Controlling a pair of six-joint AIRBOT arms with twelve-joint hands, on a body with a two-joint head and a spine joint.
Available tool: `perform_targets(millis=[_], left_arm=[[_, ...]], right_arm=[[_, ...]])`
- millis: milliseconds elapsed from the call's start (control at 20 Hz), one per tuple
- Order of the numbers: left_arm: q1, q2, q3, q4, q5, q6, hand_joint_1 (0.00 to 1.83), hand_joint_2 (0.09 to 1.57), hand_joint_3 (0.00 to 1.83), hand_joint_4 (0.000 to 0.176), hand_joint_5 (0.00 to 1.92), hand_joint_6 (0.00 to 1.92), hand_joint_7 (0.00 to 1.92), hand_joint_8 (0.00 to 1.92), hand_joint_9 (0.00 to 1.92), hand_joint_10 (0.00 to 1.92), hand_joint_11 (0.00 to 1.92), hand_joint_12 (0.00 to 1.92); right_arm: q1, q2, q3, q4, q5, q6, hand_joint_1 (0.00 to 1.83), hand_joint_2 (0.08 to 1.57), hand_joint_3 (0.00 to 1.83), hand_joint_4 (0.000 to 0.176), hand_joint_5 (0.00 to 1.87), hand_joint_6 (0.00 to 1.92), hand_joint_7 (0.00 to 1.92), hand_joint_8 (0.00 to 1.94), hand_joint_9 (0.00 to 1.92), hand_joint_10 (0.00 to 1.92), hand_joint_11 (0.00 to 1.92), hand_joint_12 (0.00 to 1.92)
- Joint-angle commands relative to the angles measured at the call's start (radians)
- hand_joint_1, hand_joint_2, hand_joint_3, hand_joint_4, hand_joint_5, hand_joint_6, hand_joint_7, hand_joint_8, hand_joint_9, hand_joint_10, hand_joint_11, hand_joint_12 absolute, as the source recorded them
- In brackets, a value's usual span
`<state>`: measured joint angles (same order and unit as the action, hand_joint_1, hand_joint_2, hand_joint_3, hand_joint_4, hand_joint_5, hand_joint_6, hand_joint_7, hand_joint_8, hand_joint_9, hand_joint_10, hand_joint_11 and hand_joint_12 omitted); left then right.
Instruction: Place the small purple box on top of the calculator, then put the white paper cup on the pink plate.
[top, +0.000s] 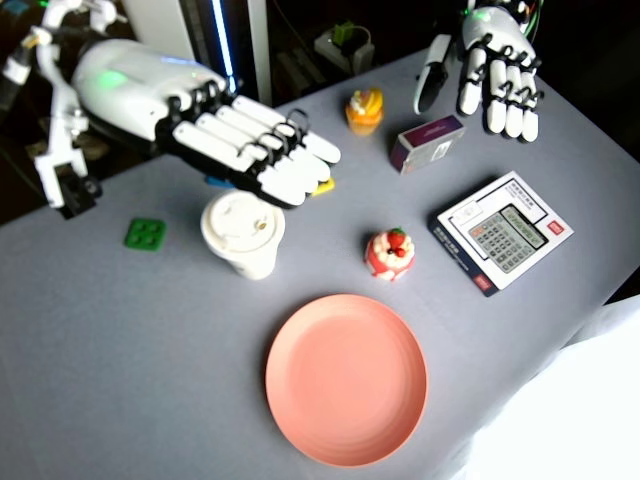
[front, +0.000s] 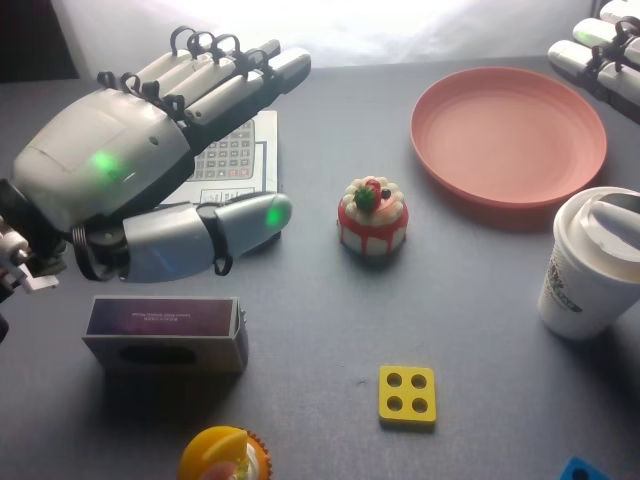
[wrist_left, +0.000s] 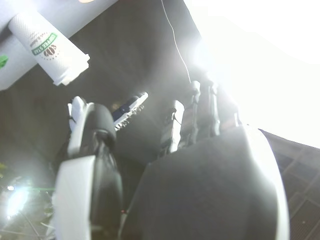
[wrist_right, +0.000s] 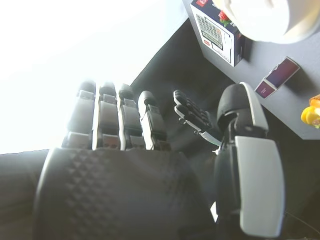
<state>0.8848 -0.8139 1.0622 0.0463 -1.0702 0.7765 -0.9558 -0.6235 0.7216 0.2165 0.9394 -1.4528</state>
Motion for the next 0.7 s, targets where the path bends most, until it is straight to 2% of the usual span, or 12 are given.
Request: perform_targets(millis=[0,100,200,300,350,400,450,500,550,600,650], left_arm=[[-0.018,-0.005,-0.004,-0.002,-0.121,-0.002,0.0,1.2,0.06,0.102,0.0,0.0,0.0,0.0,0.0,0.0,0.0,0.0],[-0.018,-0.003,-0.005,-0.001,-0.119,-0.002,0.0,1.17,0.04,0.108,0.0,0.0,0.0,0.0,0.0,0.0,0.0,0.0],[-0.018,-0.001,-0.006,-0.001,-0.119,-0.002,0.01,1.17,0.03,0.14,0.0,0.0,0.0,0.0,0.0,0.0,0.0,0.0],[-0.018,0.009,-0.013,0.001,-0.112,-0.002,0.14,1.12,0.0,0.156,0.0,0.0,0.0,0.0,0.0,0.0,0.0,0.0],[-0.017,0.017,-0.017,0.005,-0.102,-0.002,0.21,1.08,0.0,0.149,0.0,0.0,0.0,0.0,0.0,0.0,0.0,0.0],[-0.01,0.028,-0.023,0.007,-0.092,-0.002,0.25,1.06,0.0,0.13,0.0,0.0,0.0,0.0,0.0,0.0,0.0,0.0],[-0.003,0.036,-0.027,0.007,-0.089,-0.002,0.25,1.06,0.0,0.13,0.0,0.0,0.0,0.0,0.0,0.0,0.0,0.0],[0.012,0.05,-0.034,0.001,-0.087,-0.002,0.23,1.02,0.0,0.077,0.0,0.0,0.0,0.0,0.0,0.0,0.0,0.0],[0.026,0.063,-0.04,-0.006,-0.087,-0.002,0.27,1.0,0.0,0.061,0.0,0.0,0.0,0.0,0.0,0.0,0.0,0.0],[0.034,0.072,-0.045,-0.012,-0.083,-0.002,0.35,0.98,0.0,0.065,0.0,0.0,0.0,0.0,0.0,0.0,0.0,0.0],[0.045,0.082,-0.05,-0.016,-0.071,-0.002,0.44,0.96,0.0,0.088,0.0,0.0,0.0,0.0,0.0,0.0,0.0,0.0]], right_arm=[[0.014,-0.001,0.002,-0.004,0.121,-0.003,0.14,1.29,0.05,0.0,0.0,0.0,0.0,0.0,0.0,0.0,0.0,0.0],[0.014,-0.001,0.002,0.0,0.122,-0.003,0.13,1.28,0.03,0.0,0.0,0.0,0.0,0.0,0.0,0.0,0.0,0.0],[0.014,-0.003,0.002,0.006,0.126,-0.003,0.11,1.27,0.02,0.0,0.0,0.0,0.0,0.0,0.0,0.0,0.0,0.0],[0.013,-0.004,0.003,0.009,0.128,-0.003,0.11,1.27,0.02,0.0,0.0,0.0,0.0,0.0,0.0,0.0,0.0,0.0],[0.011,-0.004,0.003,0.011,0.128,-0.003,0.12,1.28,0.02,0.0,0.0,0.0,0.0,0.0,0.0,0.0,0.0,0.0],[0.009,-0.004,0.004,0.015,0.128,-0.003,0.14,1.28,0.02,0.0,0.0,0.0,0.0,0.0,0.0,0.0,0.0,0.0],[0.008,-0.004,0.004,0.017,0.128,-0.003,0.14,1.28,0.02,0.0,0.0,0.0,0.0,0.0,0.0,0.0,0.0,0.0],[0.008,-0.004,0.005,0.02,0.128,-0.003,0.2,1.3,0.02,0.0,0.0,0.0,0.0,0.0,0.0,0.0,0.0,0.0],[0.008,-0.004,0.005,0.021,0.128,-0.003,0.22,1.3,0.02,0.0,0.0,0.0,0.0,0.0,0.0,0.0,0.0,0.0],[0.008,-0.004,0.005,0.023,0.129,-0.003,0.22,1.3,0.02,0.0,0.0,0.0,0.0,0.0,0.0,0.0,0.0,0.0],[0.006,-0.004,0.005,0.026,0.129,-0.003,0.22,1.3,0.02,0.0,0.0,0.0,0.0,0.0,0.0,0.0,0.0,0.0]])
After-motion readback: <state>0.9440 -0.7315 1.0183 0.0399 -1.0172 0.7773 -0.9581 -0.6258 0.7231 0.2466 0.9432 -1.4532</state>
